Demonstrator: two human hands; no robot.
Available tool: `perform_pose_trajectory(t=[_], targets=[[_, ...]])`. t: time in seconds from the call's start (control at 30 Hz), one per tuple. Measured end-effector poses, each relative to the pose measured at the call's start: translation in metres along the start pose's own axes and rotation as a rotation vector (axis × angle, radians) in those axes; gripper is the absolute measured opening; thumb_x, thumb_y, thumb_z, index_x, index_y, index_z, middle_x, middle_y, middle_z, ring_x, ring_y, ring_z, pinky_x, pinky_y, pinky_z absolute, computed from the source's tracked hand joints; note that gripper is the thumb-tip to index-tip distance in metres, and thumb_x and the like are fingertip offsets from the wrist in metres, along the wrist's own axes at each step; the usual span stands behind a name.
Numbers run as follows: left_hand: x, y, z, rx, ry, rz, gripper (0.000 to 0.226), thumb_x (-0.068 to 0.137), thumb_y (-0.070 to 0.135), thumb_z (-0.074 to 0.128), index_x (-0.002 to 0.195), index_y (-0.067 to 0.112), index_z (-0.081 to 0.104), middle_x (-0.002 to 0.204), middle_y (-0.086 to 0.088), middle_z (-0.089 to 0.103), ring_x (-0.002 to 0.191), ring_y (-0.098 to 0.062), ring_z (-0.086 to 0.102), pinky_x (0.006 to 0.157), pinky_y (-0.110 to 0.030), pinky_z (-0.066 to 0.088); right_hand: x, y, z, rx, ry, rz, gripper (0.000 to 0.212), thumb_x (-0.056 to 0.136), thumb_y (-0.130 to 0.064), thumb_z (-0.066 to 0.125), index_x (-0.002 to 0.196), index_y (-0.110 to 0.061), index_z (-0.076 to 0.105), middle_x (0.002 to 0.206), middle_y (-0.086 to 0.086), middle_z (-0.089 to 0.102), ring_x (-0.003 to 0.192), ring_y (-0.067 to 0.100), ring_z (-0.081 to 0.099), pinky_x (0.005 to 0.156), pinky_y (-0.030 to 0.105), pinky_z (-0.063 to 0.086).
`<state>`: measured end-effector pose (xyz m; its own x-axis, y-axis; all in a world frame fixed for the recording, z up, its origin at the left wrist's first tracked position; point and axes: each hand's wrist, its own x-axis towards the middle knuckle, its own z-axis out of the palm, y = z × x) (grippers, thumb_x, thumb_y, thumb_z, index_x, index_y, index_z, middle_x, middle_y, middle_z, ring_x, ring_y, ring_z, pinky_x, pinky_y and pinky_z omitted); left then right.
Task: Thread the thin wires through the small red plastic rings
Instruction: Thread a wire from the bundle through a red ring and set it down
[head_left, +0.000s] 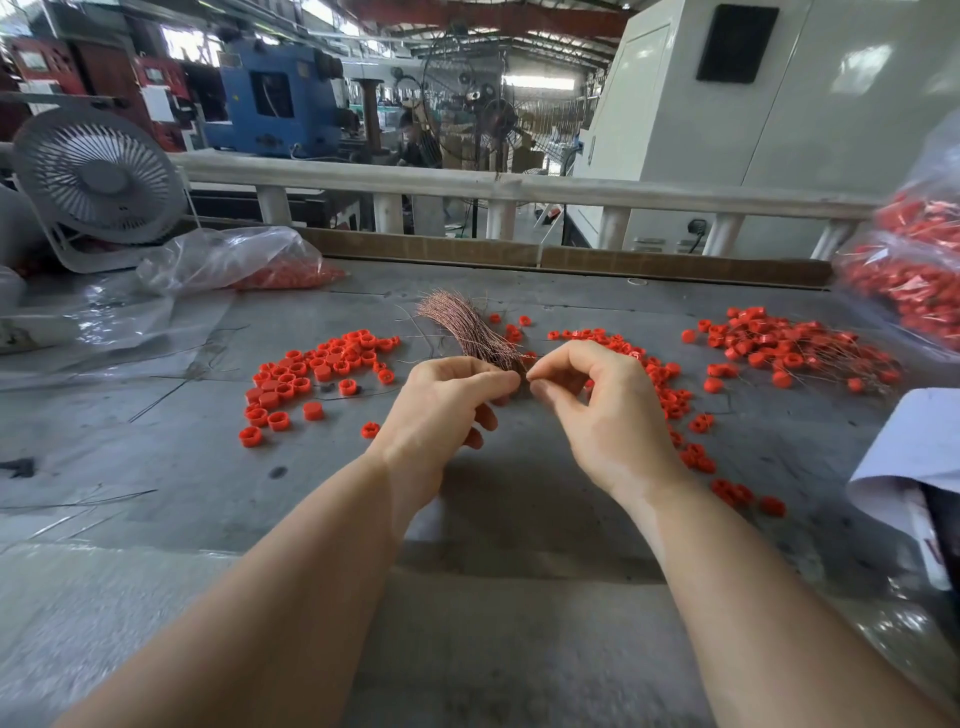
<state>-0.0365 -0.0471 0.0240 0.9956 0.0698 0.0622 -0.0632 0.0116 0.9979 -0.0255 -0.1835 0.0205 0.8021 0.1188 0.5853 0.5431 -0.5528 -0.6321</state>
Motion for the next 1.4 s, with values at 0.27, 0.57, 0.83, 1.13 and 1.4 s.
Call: perform_pose_trajectory(t=[0.27, 0.57, 0.83, 1.13, 1.4], targets=[[0.0, -0.001, 0.001, 0.276, 0.084, 0.136, 0.016, 0.08, 0.012, 0.063, 0.064, 0.013, 0.062, 0.043, 0.01, 0.048, 0.039, 0.0, 0.042, 0.041, -0.013, 0.035, -0.001, 0.001, 0.0, -0.03, -0.022, 0.003, 0.012, 0.08, -0.003, 0.068, 0.079, -0.015, 0.068, 0.079, 0.0, 0.062, 0.075, 0.01, 0.053, 0.07, 0.016, 0.042], [0.002, -0.006, 0.001, 0.473, 0.169, 0.265, 0.026, 0.079, 0.019, 0.069, 0.057, 0.026, 0.058, 0.048, 0.012, 0.051, 0.049, -0.005, 0.047, 0.054, -0.022, 0.04, -0.001, 0.003, 0.001, -0.039, -0.011, 0.017, 0.014, 0.079, -0.002, 0.068, 0.077, -0.016, 0.067, 0.077, -0.001, 0.061, 0.074, 0.013, 0.053, 0.068, 0.018, 0.039], [0.005, -0.007, 0.0, 0.597, 0.219, 0.342, 0.024, 0.078, 0.019, 0.07, 0.059, 0.029, 0.058, 0.061, 0.015, 0.054, 0.057, -0.002, 0.048, 0.055, -0.017, 0.036, -0.001, 0.002, 0.002, -0.045, -0.019, 0.013, 0.012, 0.078, -0.001, 0.068, 0.077, -0.013, 0.068, 0.078, 0.003, 0.062, 0.077, 0.018, 0.054, 0.072, 0.027, 0.041], [0.014, -0.006, -0.021, 0.394, 0.484, 0.24, 0.026, 0.084, 0.022, 0.063, 0.058, 0.02, 0.059, 0.05, 0.01, 0.051, 0.048, -0.006, 0.045, 0.057, -0.024, 0.035, 0.002, 0.007, -0.003, -0.044, 0.1, 0.061, 0.012, 0.079, -0.001, 0.066, 0.074, -0.012, 0.066, 0.068, -0.005, 0.058, 0.065, 0.013, 0.051, 0.066, 0.027, 0.041], [0.02, -0.01, -0.047, 1.082, 0.42, -0.161, 0.035, 0.09, 0.043, 0.041, 0.114, 0.022, 0.055, 0.121, -0.007, 0.047, 0.116, -0.03, 0.047, 0.087, -0.039, 0.039, 0.002, 0.007, -0.001, -0.045, 0.095, 0.062, 0.012, 0.079, -0.002, 0.067, 0.074, -0.013, 0.067, 0.066, -0.006, 0.057, 0.064, 0.012, 0.05, 0.066, 0.027, 0.041]])
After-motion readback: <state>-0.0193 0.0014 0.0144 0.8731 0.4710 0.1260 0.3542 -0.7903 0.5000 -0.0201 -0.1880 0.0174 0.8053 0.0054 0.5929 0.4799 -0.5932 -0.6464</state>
